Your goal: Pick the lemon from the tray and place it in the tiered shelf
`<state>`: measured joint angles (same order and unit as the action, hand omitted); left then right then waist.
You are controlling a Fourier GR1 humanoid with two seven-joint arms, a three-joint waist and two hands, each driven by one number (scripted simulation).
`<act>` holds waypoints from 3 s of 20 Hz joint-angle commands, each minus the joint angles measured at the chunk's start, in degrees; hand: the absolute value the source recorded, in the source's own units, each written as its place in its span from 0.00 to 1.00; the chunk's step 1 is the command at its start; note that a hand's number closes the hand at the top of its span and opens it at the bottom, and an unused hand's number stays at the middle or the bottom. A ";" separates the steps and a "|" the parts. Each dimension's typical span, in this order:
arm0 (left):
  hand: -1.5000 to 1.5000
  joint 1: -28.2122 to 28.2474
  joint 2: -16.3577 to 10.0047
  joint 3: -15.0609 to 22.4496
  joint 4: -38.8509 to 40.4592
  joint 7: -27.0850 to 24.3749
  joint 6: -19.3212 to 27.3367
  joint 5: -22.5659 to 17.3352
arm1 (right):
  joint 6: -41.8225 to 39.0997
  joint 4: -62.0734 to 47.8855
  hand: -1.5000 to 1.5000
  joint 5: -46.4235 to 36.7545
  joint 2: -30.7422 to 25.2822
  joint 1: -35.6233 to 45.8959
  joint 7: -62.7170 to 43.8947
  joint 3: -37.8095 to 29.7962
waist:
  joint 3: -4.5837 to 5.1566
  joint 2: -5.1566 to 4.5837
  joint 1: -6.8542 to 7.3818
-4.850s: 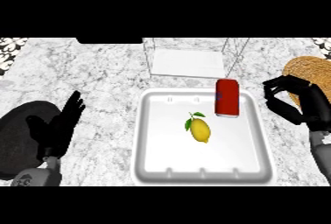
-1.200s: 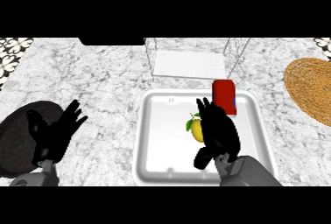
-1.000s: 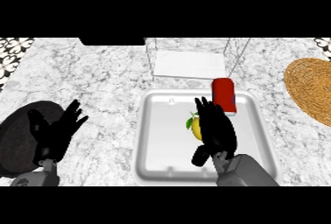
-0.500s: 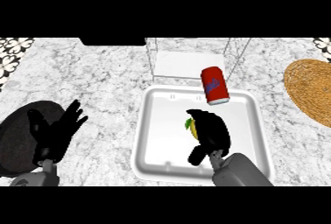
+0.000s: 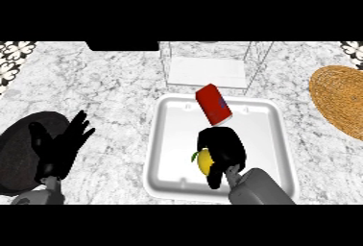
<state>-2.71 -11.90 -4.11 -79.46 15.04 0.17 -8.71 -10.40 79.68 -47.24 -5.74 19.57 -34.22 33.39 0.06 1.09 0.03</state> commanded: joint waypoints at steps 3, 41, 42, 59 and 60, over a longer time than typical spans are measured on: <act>0.50 0.75 3.03 2.15 2.00 1.46 2.15 2.23 | 2.22 7.50 1.00 -5.17 2.79 -5.11 -0.16 6.65 | -0.05 -0.98 -0.35; 0.50 -2.13 1.94 -0.19 2.65 2.31 0.04 0.84 | 5.55 -9.87 1.00 7.15 -4.02 64.85 -28.19 -30.14 | 0.02 -1.34 0.42; 0.50 0.31 0.70 -0.22 -0.62 3.73 -1.12 0.29 | 5.58 -11.73 1.00 6.59 -3.54 65.82 -28.45 -30.09 | -0.01 -1.18 0.88; 0.50 0.52 2.68 0.50 2.78 0.07 -0.68 2.51 | 7.44 -34.25 1.00 5.88 -8.02 65.84 -6.62 -32.81 | 0.01 -1.60 1.27; 0.50 -1.58 1.86 -0.80 3.68 0.91 -0.55 1.93 | 6.31 -35.50 1.00 6.78 -10.34 67.25 -4.42 -34.39 | 0.00 -1.58 1.10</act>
<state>-3.78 -10.40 -4.60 -79.85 15.47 -0.61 -7.11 -5.06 49.00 -40.02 -14.29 86.37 -43.67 0.10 -0.33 -0.15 1.24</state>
